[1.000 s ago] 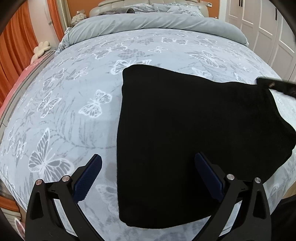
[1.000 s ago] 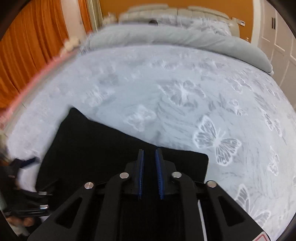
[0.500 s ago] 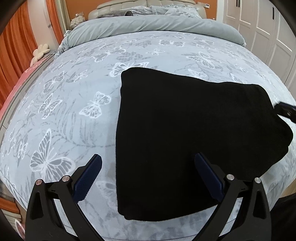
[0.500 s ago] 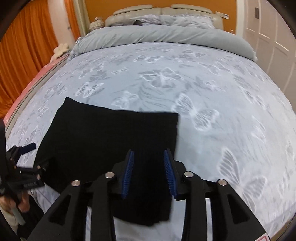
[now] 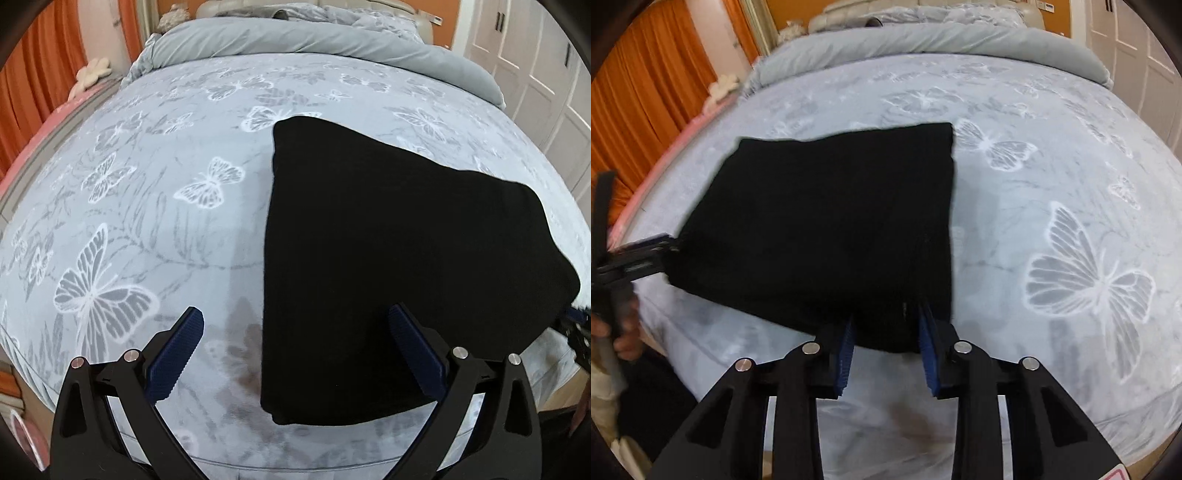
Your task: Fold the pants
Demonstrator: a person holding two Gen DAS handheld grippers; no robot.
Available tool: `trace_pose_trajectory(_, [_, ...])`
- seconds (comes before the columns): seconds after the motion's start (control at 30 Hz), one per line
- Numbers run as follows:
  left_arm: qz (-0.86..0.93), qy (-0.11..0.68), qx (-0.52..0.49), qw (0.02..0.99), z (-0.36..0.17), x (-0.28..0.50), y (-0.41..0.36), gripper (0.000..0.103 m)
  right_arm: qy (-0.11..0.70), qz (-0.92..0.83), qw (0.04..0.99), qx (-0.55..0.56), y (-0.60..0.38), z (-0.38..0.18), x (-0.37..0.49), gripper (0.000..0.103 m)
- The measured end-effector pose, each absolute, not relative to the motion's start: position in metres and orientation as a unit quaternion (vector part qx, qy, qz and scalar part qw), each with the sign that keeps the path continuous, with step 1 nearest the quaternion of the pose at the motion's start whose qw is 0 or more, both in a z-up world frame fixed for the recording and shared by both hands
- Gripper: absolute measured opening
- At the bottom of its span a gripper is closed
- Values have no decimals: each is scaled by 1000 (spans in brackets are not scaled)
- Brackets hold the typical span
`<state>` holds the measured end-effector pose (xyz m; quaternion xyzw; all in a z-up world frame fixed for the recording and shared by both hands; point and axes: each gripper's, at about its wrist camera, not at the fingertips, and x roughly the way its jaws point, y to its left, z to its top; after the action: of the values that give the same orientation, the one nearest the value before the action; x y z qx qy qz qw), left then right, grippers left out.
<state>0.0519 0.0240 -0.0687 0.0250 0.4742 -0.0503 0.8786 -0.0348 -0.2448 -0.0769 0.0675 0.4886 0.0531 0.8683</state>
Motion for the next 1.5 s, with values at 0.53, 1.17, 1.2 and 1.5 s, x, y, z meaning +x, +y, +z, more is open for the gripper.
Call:
trace_pose_trajectory(0.53, [-78, 448, 57, 889, -52, 41, 1, 98, 420, 11, 905, 66, -252, -9, -12, 78])
trace_pose_trajectory(1.17, [-133, 532, -96, 831, -94, 87, 20, 98, 535, 82, 805, 243, -276, -96, 0, 80])
trace_pose_trajectory(1.2, [-140, 542, -125, 819, -101, 94, 25, 98, 534, 85, 803, 248, -275, -98, -1, 80])
trace_pose_trajectory(1.5, [-102, 519, -134, 838, -101, 96, 12, 98, 529, 108, 779, 317, -281, -106, 0, 87])
